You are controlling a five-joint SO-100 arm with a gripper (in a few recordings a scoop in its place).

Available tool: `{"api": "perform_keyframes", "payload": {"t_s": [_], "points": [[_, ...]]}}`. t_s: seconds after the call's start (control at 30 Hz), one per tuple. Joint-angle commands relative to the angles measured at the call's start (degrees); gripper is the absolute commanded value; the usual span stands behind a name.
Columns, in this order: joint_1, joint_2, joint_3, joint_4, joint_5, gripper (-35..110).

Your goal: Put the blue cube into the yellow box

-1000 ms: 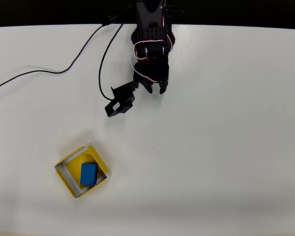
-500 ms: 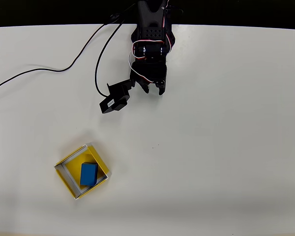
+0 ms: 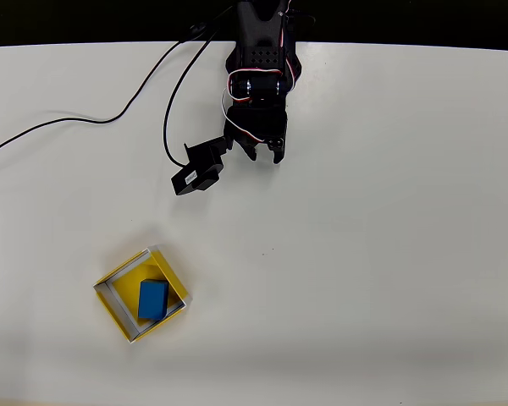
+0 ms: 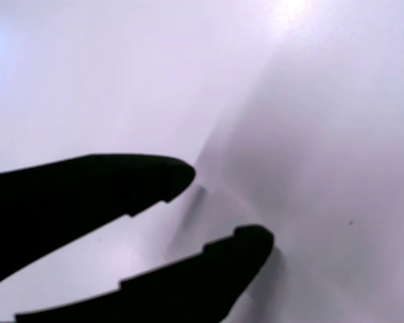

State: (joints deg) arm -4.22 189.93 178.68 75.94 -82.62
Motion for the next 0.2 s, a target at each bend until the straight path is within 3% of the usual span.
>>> {"api": "perform_keyframes", "payload": {"t_s": [0.0, 0.17], "points": [[-0.44, 1.05, 1.49, 0.35, -0.44, 17], [-0.44, 1.05, 1.49, 0.35, -0.44, 17]]}}
